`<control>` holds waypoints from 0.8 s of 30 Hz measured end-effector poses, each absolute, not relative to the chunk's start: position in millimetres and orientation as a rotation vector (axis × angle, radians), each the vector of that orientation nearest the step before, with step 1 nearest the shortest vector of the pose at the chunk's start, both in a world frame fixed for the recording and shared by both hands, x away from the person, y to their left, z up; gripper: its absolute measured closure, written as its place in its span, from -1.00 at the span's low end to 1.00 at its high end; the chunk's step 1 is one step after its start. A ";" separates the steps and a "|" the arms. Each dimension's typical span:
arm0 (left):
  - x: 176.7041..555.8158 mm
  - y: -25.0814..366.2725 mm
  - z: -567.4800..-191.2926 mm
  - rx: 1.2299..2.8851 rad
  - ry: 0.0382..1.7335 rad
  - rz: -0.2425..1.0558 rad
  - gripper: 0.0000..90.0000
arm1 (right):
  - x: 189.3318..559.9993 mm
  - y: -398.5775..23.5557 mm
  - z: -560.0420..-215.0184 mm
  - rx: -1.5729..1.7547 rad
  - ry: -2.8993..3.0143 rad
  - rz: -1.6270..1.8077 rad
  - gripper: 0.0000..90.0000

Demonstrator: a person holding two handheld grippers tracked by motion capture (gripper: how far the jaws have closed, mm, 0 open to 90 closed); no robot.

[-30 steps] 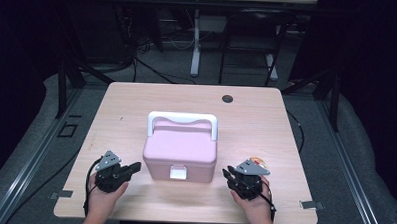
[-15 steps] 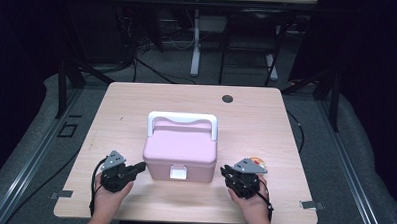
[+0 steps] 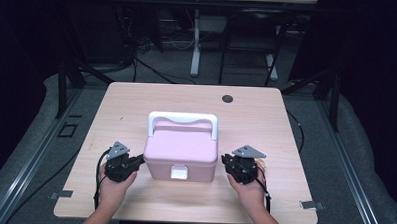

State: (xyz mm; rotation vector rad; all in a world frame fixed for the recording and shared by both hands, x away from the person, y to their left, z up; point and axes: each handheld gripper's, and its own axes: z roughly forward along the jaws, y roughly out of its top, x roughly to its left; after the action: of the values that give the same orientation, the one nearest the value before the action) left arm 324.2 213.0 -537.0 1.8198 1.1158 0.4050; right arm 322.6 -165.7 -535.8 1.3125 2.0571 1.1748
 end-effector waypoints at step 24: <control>319.2 198.4 -533.6 1.844 1.095 0.342 1.00 | 320.2 -157.7 -536.5 1.276 2.047 1.139 1.00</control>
State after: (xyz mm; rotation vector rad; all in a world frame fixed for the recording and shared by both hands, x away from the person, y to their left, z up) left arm 319.2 198.4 -533.6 1.8436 1.0949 0.3422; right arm 320.2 -157.7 -536.5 1.2765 2.0466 1.1395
